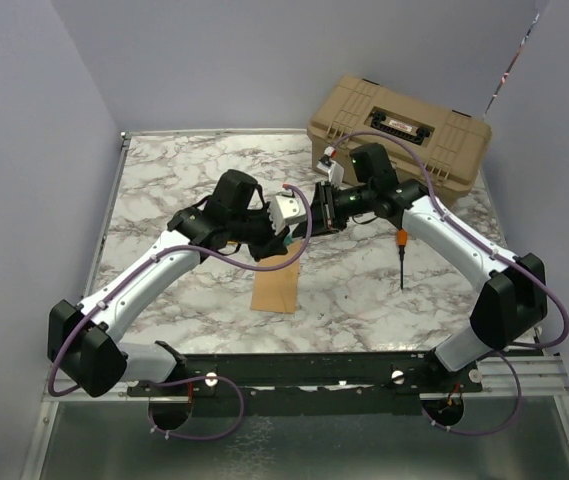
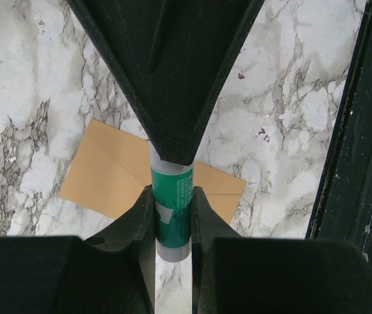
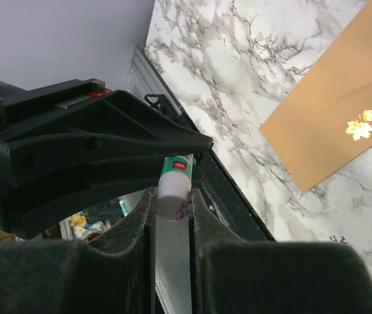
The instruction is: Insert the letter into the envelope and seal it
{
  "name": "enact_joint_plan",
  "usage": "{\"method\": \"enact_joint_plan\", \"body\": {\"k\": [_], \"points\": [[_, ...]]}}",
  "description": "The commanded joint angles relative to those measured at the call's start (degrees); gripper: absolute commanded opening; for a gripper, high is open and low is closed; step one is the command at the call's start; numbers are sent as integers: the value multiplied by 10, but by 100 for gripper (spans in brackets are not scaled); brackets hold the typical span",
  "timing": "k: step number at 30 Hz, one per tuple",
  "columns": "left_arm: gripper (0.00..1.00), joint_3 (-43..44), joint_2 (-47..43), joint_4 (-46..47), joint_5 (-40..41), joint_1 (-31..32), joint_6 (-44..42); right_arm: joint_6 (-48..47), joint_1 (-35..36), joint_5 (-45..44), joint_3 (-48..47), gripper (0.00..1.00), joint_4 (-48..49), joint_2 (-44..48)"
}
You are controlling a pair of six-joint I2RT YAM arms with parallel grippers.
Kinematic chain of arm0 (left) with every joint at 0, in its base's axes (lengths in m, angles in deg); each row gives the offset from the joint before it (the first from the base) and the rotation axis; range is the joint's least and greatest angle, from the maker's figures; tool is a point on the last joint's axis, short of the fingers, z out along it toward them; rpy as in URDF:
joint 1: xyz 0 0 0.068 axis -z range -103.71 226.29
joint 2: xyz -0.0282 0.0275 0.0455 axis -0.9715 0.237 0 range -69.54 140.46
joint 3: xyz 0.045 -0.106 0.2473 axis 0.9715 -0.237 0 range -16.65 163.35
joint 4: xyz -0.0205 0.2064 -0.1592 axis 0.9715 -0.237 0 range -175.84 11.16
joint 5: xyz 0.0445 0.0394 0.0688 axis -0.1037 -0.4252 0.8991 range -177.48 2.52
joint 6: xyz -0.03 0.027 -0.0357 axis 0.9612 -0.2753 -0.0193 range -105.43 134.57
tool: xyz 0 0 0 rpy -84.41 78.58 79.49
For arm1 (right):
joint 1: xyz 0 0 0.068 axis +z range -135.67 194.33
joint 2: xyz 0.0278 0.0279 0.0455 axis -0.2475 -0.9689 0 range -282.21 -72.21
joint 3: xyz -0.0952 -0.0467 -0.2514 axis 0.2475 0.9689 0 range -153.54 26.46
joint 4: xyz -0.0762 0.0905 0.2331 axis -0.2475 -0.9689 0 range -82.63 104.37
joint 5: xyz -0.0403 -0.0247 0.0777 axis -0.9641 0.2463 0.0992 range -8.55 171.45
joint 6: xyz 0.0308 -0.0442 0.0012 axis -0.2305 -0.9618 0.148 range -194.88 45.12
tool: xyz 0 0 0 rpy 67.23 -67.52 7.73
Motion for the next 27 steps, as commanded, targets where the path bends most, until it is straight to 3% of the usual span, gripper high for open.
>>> {"method": "enact_joint_plan", "body": {"k": [1,11,19,27], "points": [[0,39,-29,187,-48,22,-2,79,40,58,56,0,55,9],[0,68,-9,213,-33,83,-52,67,46,63,65,0,-13,-4],[0,80,2,224,-17,117,-88,90,60,78,92,0,-5,-6],[0,7,-36,228,87,115,-22,67,22,-3,20,3,-47,3]]}}
